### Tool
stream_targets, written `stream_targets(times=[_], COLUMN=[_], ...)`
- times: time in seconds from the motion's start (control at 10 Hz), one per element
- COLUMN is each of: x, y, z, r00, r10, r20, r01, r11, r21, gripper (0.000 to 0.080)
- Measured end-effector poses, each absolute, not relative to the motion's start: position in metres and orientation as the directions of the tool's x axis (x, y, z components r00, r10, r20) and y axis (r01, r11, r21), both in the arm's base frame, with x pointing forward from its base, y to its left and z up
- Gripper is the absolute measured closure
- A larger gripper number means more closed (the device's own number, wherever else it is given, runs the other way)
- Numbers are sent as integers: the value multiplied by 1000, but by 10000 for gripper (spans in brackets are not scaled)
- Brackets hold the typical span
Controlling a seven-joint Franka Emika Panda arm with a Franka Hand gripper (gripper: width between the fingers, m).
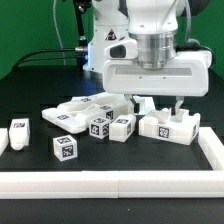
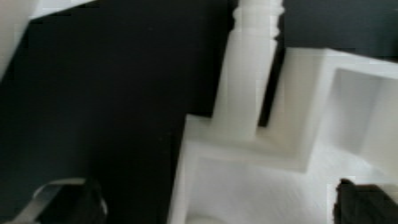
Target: Assemble chair
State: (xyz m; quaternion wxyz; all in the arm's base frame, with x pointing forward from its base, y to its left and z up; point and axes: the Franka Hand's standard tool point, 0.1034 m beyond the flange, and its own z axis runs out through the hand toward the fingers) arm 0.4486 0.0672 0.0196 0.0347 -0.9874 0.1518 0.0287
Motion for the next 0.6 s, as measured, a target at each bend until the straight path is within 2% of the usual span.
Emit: stream_targets(times=[0.2,0.4,0.5,0.6], x=[452,453,453,453], y=[60,61,61,62], z=[9,7,7,7], r00=[965,966,967,968], r10=[-258,-253,-250,-248], r20=[-55,-47,-47,-47], r01=[-261,-255,-253,-250], r11=[-963,-965,-965,-966], r21=[-65,-67,-67,-67], gripper=[150,150,271,427])
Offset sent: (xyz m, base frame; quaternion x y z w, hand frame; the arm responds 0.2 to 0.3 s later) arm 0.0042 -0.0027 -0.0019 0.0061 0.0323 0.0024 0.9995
